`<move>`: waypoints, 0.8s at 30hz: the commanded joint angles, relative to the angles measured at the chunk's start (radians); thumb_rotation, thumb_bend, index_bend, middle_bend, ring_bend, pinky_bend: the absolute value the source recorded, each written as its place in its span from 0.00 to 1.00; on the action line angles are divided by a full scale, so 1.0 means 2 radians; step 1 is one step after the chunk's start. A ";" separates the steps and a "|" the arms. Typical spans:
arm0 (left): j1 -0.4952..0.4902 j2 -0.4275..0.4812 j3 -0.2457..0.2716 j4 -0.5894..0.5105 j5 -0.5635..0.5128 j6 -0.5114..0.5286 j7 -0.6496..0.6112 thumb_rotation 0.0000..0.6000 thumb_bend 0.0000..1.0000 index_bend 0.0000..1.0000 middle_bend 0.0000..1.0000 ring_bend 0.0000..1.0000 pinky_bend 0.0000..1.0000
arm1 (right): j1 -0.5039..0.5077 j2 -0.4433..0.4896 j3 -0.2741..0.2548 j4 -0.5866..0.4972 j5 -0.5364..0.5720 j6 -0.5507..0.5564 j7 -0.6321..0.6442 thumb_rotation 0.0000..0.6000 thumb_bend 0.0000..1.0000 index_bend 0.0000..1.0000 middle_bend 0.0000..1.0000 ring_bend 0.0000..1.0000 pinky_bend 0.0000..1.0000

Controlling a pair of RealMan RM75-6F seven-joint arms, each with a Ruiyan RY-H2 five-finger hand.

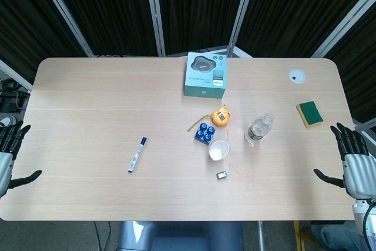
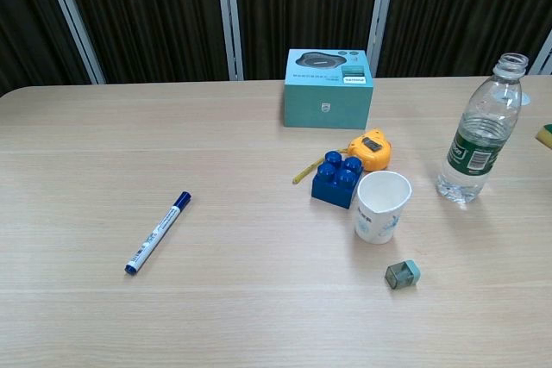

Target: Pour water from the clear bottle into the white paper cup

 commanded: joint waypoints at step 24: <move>-0.009 0.004 0.007 -0.011 0.004 -0.026 -0.004 1.00 0.00 0.00 0.00 0.00 0.00 | 0.095 -0.090 0.029 0.241 0.020 -0.297 0.420 1.00 0.00 0.00 0.00 0.00 0.00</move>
